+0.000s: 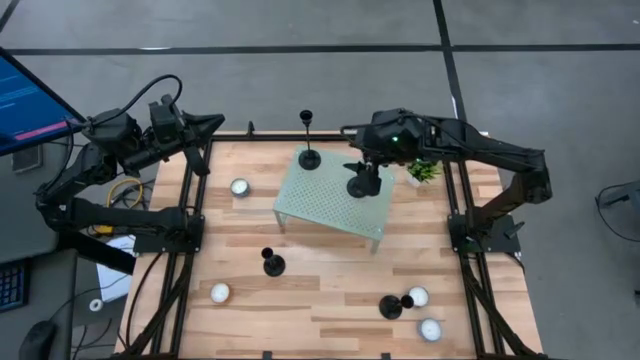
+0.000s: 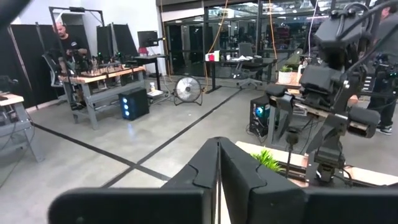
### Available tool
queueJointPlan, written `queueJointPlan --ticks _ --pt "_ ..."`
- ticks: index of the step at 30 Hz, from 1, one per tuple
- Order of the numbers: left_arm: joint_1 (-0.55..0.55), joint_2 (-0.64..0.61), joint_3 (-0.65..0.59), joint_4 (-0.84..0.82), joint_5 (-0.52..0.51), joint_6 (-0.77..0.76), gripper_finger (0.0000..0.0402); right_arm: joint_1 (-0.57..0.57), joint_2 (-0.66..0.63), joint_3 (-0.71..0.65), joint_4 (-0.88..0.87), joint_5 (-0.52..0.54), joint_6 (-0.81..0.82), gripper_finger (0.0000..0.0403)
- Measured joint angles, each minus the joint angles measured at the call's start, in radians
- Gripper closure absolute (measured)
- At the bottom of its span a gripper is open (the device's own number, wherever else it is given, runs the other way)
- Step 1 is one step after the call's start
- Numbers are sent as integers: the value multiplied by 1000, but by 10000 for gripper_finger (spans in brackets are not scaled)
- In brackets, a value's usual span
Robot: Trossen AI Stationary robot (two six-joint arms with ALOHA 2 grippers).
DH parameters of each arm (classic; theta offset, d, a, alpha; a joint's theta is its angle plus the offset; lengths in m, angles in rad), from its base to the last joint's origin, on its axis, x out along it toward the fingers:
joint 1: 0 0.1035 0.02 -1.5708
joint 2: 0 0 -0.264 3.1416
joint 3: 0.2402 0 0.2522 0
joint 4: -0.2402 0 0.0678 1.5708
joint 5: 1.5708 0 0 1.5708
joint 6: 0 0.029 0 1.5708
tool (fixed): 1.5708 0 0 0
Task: Pick & Place candle stick holders
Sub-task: Put the black candle holder on the shelf
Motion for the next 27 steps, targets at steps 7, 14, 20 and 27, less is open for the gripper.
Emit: queueJointPlan --ticks 7,14,20,27 --pt "0 0 0 0 0 0 331 16 -60 94 -27 4 7 143" --pt "0 0 0 0 0 -4 304 113 -179 113 -370 276 200 143" --pt "0 0 0 0 0 -5 300 252 -318 -139 -445 408 487 143" --pt "0 0 0 0 0 -5 300 359 -414 -540 -150 428 650 143"
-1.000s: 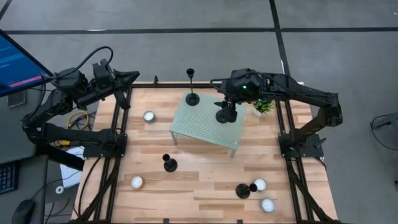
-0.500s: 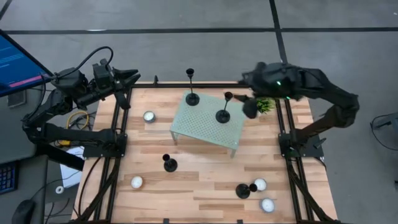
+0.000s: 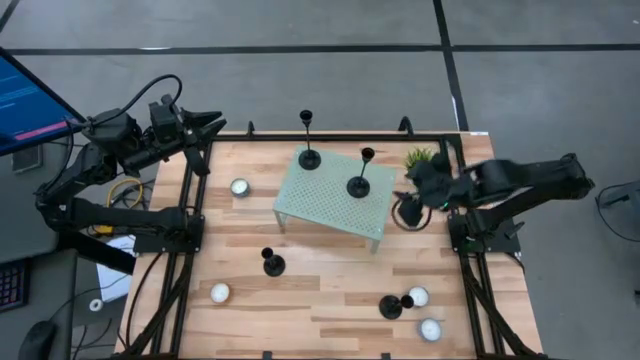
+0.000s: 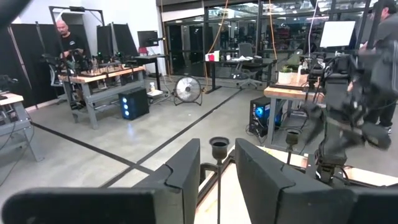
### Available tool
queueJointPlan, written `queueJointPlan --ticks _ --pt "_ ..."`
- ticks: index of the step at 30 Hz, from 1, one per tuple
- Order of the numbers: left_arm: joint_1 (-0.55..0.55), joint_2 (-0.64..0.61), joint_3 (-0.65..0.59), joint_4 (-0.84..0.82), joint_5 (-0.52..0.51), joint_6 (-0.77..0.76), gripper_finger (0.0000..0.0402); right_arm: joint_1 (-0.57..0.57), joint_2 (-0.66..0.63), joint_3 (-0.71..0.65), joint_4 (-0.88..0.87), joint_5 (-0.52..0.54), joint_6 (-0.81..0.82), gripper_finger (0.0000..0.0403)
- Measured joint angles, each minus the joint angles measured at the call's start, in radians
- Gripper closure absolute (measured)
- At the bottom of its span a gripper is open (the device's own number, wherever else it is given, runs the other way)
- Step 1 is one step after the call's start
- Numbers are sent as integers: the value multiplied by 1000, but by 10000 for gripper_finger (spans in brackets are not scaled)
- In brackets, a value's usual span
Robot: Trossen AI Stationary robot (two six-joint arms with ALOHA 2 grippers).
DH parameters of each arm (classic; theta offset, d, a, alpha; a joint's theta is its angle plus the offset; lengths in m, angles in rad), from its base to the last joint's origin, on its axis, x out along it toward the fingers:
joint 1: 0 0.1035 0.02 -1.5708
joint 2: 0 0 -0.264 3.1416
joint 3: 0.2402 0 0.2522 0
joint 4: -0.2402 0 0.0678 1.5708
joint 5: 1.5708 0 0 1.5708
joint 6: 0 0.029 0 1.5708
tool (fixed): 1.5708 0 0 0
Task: Pick & Place candle stick holders
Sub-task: Put the black candle holder on the shelf
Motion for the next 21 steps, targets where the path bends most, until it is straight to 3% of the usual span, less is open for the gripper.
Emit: queueJointPlan --ticks 5,11,16,21 --pt "0 0 0 0 0 0 300 28 -37 -177 211 -5 22 143" --pt "0 0 0 0 0 -1 300 29 -43 -245 300 1 11 143" --pt "0 0 0 0 0 -1 300 -24 -32 -260 425 49 -137 143" --pt "0 0 0 0 0 -19 300 -125 -28 -259 594 14 -314 143"
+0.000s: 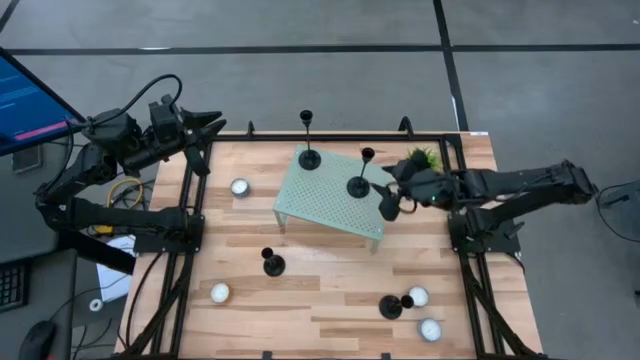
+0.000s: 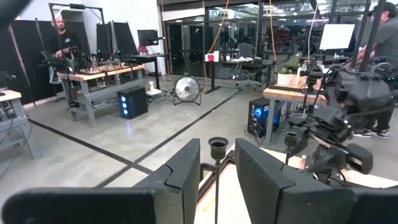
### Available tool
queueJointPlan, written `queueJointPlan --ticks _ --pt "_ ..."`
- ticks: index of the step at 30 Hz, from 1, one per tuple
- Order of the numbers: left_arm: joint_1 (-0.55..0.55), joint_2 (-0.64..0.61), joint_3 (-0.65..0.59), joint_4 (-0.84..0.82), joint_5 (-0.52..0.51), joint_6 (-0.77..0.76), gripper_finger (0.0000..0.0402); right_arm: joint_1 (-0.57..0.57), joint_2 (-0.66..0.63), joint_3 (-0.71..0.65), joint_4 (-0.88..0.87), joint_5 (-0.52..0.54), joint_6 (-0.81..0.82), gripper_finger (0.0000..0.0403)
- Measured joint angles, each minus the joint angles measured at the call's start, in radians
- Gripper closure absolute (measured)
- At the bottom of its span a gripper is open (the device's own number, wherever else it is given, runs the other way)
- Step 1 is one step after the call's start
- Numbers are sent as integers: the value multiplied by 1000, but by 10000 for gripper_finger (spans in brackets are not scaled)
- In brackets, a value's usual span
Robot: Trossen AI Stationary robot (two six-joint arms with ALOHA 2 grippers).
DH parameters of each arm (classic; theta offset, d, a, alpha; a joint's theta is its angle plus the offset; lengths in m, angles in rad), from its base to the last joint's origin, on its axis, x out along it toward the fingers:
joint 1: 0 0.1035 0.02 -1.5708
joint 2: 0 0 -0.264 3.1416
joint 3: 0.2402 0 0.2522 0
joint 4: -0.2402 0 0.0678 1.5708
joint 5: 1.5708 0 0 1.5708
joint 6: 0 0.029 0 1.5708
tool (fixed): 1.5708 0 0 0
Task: Pick & Place candle stick holders
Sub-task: Put the black candle holder on the shelf
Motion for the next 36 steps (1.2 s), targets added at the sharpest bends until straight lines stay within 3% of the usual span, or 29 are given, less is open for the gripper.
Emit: queueJointPlan --ticks 5,13,23,30,36 --pt "0 0 0 0 0 0 300 -87 23 0 97 -145 -82 143" --pt "0 0 0 0 0 0 300 -145 100 0 134 -209 -139 143" --pt "0 0 0 0 0 0 300 -210 106 0 177 -296 -185 149" --pt "0 0 0 0 0 0 300 -235 125 0 199 -392 -198 223" --pt "0 0 0 0 0 0 300 -235 140 0 198 -392 -207 312"
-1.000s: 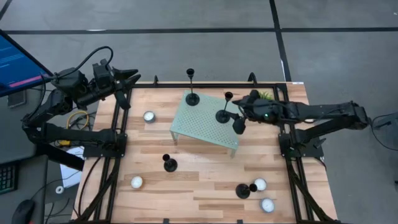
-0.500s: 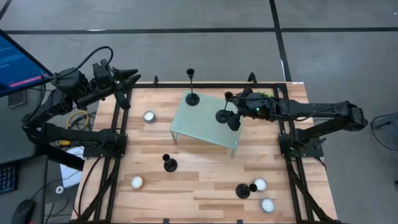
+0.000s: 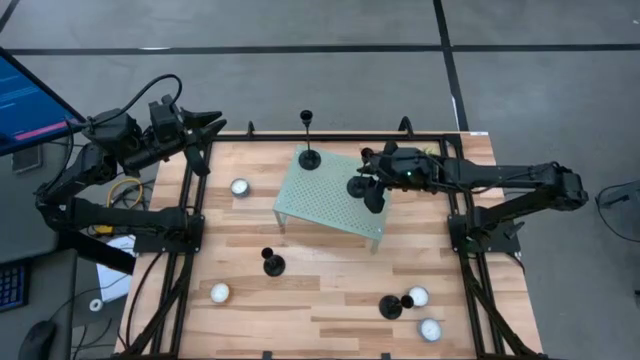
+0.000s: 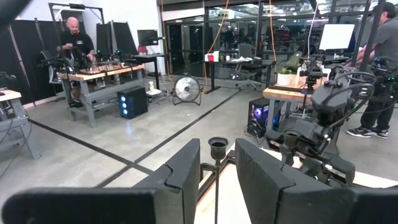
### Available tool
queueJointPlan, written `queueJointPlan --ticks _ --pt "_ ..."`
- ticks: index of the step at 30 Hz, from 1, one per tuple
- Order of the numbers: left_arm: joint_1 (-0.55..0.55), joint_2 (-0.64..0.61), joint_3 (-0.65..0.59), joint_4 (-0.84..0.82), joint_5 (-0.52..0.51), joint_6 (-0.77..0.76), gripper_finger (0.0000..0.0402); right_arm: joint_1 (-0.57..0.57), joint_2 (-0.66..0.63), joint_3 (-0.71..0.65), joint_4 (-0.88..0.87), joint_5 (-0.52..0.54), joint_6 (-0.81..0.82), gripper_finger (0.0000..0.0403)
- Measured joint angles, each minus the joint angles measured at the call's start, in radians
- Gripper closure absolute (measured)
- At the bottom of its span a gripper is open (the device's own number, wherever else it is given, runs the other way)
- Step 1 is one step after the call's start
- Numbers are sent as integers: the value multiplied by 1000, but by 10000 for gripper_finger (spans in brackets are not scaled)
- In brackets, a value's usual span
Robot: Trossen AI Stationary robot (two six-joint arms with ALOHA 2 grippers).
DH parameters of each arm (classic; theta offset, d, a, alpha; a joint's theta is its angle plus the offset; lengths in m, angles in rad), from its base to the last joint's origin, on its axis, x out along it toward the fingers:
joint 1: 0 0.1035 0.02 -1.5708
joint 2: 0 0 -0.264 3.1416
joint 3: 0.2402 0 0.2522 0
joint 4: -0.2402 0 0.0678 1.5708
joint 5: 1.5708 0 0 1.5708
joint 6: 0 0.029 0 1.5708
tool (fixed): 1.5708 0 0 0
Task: Pick & Place candle stick holders
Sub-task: Put the black candle holder on the shelf
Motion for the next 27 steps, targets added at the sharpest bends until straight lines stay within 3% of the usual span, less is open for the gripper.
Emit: queueJointPlan --ticks 6,18,27 --pt "0 0 0 0 0 0 300 -11 -2 0 30 1 -11 391" --pt "0 0 0 0 0 0 300 -91 20 4 272 2 -53 395" --pt "0 0 0 0 0 0 300 -119 193 146 213 -26 -106 399"
